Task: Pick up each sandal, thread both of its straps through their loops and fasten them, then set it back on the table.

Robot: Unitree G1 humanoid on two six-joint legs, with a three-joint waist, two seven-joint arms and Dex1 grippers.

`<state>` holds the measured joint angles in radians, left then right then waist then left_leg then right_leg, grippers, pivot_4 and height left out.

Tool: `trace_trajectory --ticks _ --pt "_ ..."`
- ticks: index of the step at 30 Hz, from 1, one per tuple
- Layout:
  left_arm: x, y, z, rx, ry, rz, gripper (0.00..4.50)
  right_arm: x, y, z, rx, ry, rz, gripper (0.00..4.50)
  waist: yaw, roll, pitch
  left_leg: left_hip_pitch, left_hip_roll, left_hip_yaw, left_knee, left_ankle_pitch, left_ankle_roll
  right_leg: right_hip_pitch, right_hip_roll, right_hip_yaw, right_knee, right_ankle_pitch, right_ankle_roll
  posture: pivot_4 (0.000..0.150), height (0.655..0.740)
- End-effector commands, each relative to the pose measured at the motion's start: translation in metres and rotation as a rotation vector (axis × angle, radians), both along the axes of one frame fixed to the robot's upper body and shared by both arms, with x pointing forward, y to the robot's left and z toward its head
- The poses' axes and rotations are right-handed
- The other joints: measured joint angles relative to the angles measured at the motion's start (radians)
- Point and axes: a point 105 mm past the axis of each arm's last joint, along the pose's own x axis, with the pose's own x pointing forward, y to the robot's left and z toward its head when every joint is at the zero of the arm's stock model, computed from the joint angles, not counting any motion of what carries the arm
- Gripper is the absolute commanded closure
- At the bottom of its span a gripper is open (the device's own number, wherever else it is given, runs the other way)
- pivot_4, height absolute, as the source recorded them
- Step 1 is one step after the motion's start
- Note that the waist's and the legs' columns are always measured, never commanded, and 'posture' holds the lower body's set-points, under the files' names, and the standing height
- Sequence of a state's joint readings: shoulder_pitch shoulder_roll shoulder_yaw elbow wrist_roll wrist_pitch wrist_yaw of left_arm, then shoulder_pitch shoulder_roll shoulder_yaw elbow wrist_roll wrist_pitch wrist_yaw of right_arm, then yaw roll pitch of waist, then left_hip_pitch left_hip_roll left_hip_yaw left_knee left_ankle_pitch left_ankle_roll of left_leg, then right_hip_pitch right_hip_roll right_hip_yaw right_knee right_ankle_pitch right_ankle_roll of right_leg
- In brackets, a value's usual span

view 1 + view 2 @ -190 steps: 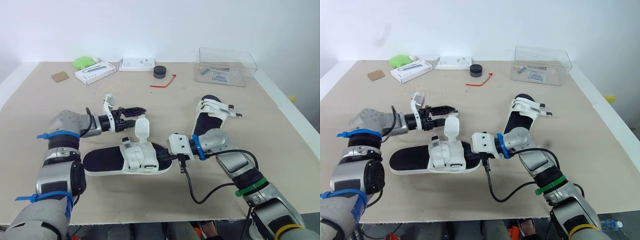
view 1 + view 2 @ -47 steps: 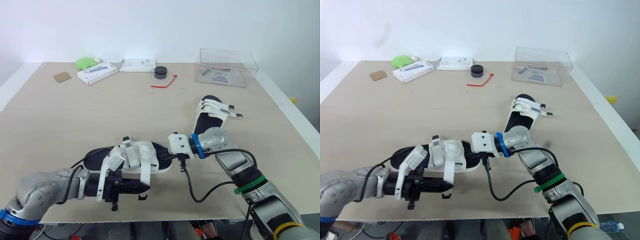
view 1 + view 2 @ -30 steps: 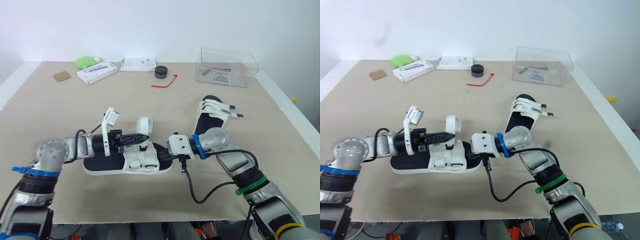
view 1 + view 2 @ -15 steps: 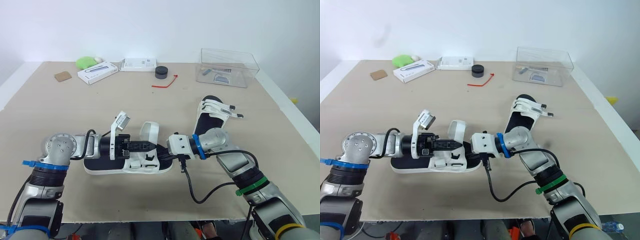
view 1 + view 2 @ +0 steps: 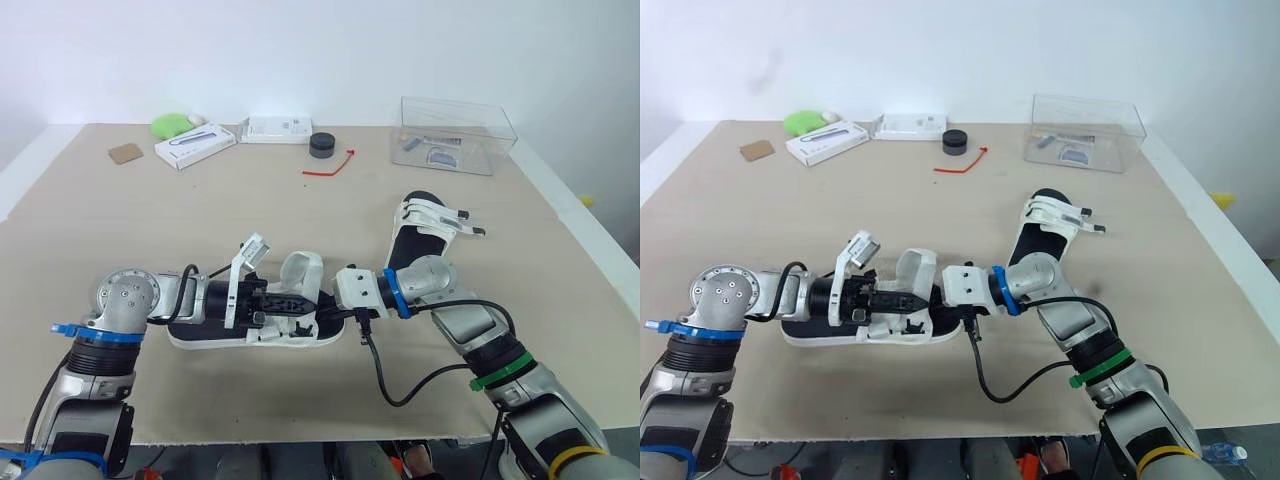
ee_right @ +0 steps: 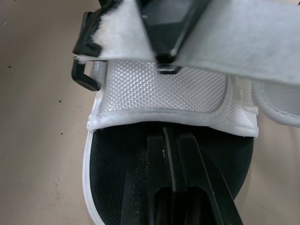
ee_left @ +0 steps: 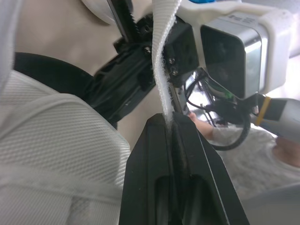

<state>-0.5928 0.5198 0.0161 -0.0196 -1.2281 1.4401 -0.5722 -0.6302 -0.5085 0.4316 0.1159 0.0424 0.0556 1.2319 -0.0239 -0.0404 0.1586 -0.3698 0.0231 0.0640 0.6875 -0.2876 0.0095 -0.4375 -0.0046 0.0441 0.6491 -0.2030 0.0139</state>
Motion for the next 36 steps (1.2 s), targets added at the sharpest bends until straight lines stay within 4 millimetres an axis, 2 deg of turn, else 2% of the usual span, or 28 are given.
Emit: trace_trajectory --ticks 1,8,20,24,30,36 --pt "-0.002 0.002 -0.002 0.028 -0.012 0.012 4.35 0.004 -0.009 -0.015 -0.063 0.027 -0.047 4.50 0.000 0.000 0.000 0.000 0.000 0.000 0.000 0.000 0.000 0.000 0.000 0.000 0.000 0.000 0.000 0.150 0.7400" --pt "0.007 0.004 -0.003 0.034 -0.039 0.069 4.35 0.004 -0.007 -0.015 -0.062 0.027 -0.041 4.50 0.000 0.000 0.000 0.000 0.000 0.000 0.000 0.000 0.000 0.000 0.000 0.000 0.000 0.001 0.000 0.150 0.7400" --pt "-0.010 0.002 -0.008 0.058 -0.032 -0.009 4.35 0.005 -0.008 -0.015 -0.067 0.021 -0.033 4.50 0.000 0.000 0.000 0.000 0.000 0.000 0.000 0.000 0.000 0.000 0.000 0.000 0.000 0.000 0.000 0.150 0.7400" --pt "-0.013 0.002 -0.018 0.117 -0.017 -0.028 4.35 0.005 -0.008 -0.014 -0.068 0.019 -0.033 4.50 0.000 0.000 0.000 0.000 0.000 0.000 0.000 0.000 0.000 0.000 0.000 0.000 0.000 0.000 0.000 0.150 0.7400" --pt "-0.002 0.006 -0.033 0.190 -0.010 0.019 4.35 0.003 -0.010 -0.015 -0.073 0.021 -0.032 4.50 0.000 0.000 0.000 0.001 0.000 0.000 0.000 0.000 0.000 0.001 0.000 0.000 0.000 -0.002 0.001 0.150 0.7400" --pt "-0.005 0.003 -0.025 0.157 -0.061 -0.020 4.35 0.003 -0.011 -0.016 -0.077 0.022 -0.032 4.50 0.000 0.000 -0.001 0.001 0.000 0.000 0.000 0.001 0.000 0.001 -0.001 0.000 0.000 -0.003 0.000 0.150 0.7400"
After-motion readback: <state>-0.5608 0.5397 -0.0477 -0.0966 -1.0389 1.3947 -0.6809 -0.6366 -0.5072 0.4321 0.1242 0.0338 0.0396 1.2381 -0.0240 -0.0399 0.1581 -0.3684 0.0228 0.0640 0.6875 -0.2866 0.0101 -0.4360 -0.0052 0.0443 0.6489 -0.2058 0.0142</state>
